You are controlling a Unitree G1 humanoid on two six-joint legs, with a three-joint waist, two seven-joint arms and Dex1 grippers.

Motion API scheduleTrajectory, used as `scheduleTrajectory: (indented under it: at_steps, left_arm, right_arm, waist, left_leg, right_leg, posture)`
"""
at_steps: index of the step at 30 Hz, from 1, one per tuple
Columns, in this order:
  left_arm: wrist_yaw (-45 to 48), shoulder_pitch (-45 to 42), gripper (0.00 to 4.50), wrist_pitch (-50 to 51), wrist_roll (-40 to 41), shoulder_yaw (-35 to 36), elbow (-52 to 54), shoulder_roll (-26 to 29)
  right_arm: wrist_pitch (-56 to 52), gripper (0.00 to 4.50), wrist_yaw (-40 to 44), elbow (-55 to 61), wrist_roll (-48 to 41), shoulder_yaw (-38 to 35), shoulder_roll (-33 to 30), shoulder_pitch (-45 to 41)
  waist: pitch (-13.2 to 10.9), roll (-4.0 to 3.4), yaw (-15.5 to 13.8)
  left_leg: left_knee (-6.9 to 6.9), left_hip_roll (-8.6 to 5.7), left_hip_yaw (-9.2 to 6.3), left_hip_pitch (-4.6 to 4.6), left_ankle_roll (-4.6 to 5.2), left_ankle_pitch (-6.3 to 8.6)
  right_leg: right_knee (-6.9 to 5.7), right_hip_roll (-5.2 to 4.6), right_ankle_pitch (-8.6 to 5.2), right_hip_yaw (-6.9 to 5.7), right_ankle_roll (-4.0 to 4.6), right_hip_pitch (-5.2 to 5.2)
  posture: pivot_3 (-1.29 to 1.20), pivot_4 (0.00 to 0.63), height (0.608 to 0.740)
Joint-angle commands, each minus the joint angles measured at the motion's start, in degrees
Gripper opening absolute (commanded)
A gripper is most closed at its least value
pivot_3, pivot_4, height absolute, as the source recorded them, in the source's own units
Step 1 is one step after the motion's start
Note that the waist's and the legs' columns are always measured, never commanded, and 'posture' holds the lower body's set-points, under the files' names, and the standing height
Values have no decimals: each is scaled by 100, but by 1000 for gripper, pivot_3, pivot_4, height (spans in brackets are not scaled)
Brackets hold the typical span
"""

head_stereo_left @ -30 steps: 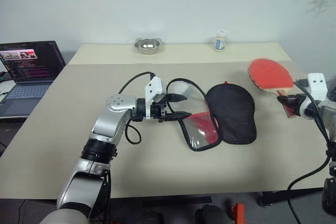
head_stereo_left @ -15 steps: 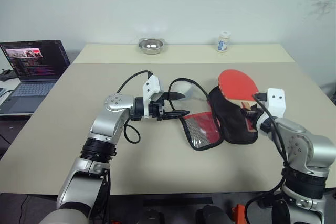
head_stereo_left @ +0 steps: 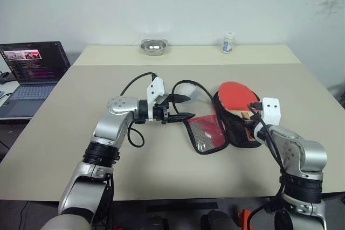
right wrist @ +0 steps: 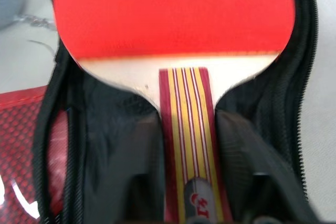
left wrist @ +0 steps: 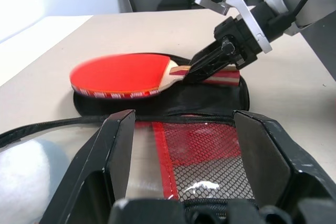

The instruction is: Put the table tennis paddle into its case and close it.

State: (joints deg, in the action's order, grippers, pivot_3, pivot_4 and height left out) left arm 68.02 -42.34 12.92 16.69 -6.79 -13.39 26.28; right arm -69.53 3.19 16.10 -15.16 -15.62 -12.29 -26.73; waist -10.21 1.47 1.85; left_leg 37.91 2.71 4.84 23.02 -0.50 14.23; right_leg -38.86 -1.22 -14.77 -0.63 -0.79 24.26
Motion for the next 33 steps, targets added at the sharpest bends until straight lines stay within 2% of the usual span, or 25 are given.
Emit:
scheduleTrajectory:
  at_steps: [1,5,7,9,12,16,20,26,29,33]
  left_arm:
    - [-63,-34,3213,-24,10,111,146,112]
    - [-119,-8,3213,28,-22,124,111,197]
    - [-157,28,3213,62,-44,146,103,289]
    - [-217,86,3213,62,-131,175,31,445]
    - [-347,131,3213,14,-354,136,-212,632]
    - [-519,54,3213,-126,-790,-98,-614,711]
    - [-651,-113,2317,-297,-1142,-261,-1122,625]
    - [-699,-409,21,-421,-1395,-507,-1699,156]
    - [-621,-530,21,-414,-1421,-619,-1902,-178]
    - [-311,-734,21,2,-1062,-648,-1725,-808]
  right_arm:
    - [197,3008,-60,189,31,19,17,-11]
    - [122,4434,-111,419,12,68,93,56]
    - [75,4479,-72,722,32,225,14,144]
    - [-43,4479,338,1261,-299,348,-167,211]
    - [-306,4479,1263,2072,-998,386,-855,291]
    - [-273,4479,2317,2535,-1691,11,-1989,428]
    - [-294,4500,3095,2707,-2562,-669,-2659,440]
    - [-437,4500,3742,2721,-3560,-1493,-3586,608]
    - [-520,4500,3819,2685,-3873,-1812,-3943,824]
    - [-596,4500,3810,2706,-4241,-2201,-4229,1183]
  waist:
    - [0,0,0]
    - [0,0,1]
    - [0,0,4]
    - [0,0,6]
    - [-1,1,-2]
    - [-5,11,-15]
    - [-12,24,-28]
    - [-15,29,-41]
    - [-16,36,-54]
    - [-16,36,-60]
  left_leg:
    - [0,0,0,0,0,0]
    - [-1,3,-2,-1,0,0]
    - [-1,3,-2,0,0,0]
    - [-2,3,-1,-1,0,0]
    - [-5,3,-1,0,0,0]
    - [-2,2,-7,-1,4,3]
    - [-2,0,-7,1,10,6]
    - [-2,-1,-6,9,18,11]
    - [0,-2,-7,16,23,14]
    - [0,-1,-8,26,27,16]
  right_leg:
    - [0,0,0,0,0,0]
    - [-1,1,0,-1,0,0]
    - [-1,1,0,-1,0,0]
    - [0,1,0,-1,0,1]
    - [3,1,-1,-2,-1,2]
    - [10,-1,-1,-11,-1,-7]
    - [19,-4,0,-13,0,-10]
    - [32,-5,0,-13,0,-10]
    - [39,-7,0,-14,-1,-10]
    - [51,-7,0,-16,-1,-9]
  posture:
    - [0,150,740]
    - [0,150,740]
    - [0,150,740]
    - [0,150,740]
    - [0,150,740]
    - [0,150,740]
    - [0,150,740]
    - [0,150,740]
    - [0,150,740]
    - [0,150,740]
